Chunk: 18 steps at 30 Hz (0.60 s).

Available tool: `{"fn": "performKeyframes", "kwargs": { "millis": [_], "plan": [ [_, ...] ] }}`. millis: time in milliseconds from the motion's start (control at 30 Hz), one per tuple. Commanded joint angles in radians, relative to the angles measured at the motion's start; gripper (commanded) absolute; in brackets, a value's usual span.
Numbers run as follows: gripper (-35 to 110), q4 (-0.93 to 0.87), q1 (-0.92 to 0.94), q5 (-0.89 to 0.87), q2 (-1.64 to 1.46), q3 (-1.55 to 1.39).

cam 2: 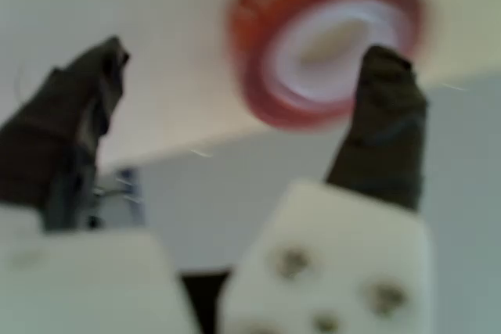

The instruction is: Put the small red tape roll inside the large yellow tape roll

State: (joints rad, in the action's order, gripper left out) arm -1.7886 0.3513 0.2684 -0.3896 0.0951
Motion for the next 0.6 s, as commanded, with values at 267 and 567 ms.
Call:
{"fn": "performKeyframes", "kwargs": {
  "millis": [267, 567],
  "plan": [
    [32, 0.112, 0.018, 0.000, -0.213, -0.037],
    [0, 0.302, 0.055, -0.031, -0.094, -0.028]
  ]
}}
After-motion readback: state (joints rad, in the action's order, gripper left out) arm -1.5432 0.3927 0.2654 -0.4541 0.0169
